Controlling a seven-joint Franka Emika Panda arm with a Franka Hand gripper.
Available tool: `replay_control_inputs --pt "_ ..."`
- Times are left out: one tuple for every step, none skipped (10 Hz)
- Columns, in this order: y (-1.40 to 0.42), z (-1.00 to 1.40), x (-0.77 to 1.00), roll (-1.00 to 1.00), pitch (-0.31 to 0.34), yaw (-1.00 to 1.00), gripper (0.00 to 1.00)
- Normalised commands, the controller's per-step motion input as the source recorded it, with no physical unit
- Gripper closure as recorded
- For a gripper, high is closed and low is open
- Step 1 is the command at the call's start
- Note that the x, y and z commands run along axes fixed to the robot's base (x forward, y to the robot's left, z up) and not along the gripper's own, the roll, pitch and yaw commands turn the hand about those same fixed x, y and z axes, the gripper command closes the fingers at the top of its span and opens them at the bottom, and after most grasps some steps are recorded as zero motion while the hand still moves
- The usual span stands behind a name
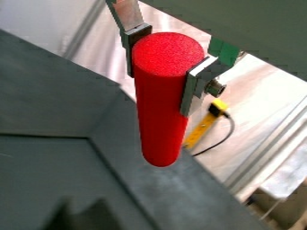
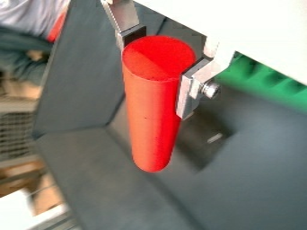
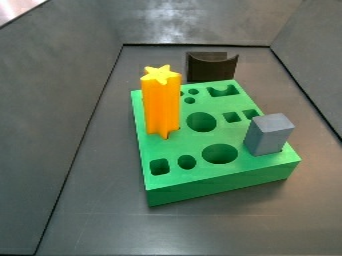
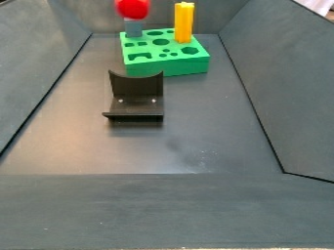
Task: Pick up the round object. Move up. Place the round object on the fixture. Regrasp the round object. Move to above the board. Insert the round object.
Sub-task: Move to above the board.
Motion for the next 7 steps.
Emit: replay_control_inputs --pt "-1.00 0.29 -0.74 -1.00 0.062 -0.12 1.00" --pt "-1.00 0.26 -0.77 -1.00 0.061 -0.12 1.00" --pt "-1.00 0.28 -0.78 -1.00 0.067 -0.12 1.00" --pt "-1.00 0.29 -0.82 -1.00 0.070 -0.11 1.00" --pt "-0.57 0.17 -0.52 -1.00 0.075 -0.11 1.00" --pt "-0.31 0.09 -0.32 -1.00 0.079 -0.10 1.00" --pt "-0.19 0.06 -0.23 -1.00 0.079 -0.10 1.00"
